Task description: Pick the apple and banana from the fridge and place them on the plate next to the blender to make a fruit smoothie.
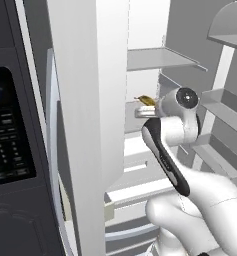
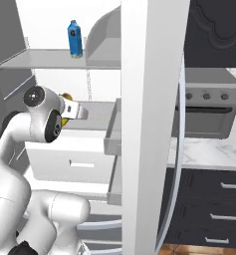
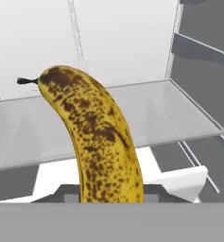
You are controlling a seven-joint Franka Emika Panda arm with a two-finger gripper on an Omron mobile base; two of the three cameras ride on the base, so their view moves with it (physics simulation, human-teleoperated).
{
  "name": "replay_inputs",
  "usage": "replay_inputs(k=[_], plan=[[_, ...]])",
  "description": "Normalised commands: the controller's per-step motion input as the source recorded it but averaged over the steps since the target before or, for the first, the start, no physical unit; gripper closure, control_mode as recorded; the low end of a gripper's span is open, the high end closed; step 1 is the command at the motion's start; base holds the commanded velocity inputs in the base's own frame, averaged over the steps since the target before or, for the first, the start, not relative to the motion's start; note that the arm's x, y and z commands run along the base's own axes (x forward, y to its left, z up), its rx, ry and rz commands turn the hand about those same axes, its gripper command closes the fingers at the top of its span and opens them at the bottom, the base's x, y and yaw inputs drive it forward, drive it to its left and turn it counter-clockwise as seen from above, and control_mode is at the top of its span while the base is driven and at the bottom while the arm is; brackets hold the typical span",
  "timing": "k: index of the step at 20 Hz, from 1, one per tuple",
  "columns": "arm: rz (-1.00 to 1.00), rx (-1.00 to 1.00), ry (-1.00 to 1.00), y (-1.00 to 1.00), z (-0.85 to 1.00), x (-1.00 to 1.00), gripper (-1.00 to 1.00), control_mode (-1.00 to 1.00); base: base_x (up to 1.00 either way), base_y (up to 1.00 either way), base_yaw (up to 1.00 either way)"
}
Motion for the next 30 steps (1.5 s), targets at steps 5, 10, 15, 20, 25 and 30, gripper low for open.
replay_inputs(k=[5, 10, 15, 20, 25, 30], plan=[[0.11, 0.0, 0.45, 0.0, 0.51, -0.82, 1.0, -1.0, 0.0, 0.0, 0.0], [0.0, 0.0, 0.02, 0.0, 0.0, -0.07, 1.0, -1.0, 0.0, 0.0, 0.0], [0.01, 0.0, 0.05, 0.0, -0.04, -0.38, 1.0, 1.0, -0.4, 0.0, 0.0], [0.0, 0.0, 0.0, 0.0, 0.0, 0.0, 1.0, 1.0, -1.0, 0.0, -0.06], [0.0, 0.0, 0.0, 0.0, 0.0, 0.0, 1.0, 1.0, -0.83, -0.13, -0.65], [0.0, 0.0, 0.0, 0.0, 0.0, 0.0, 1.0, 1.0, -0.11, -0.24, -0.83]])
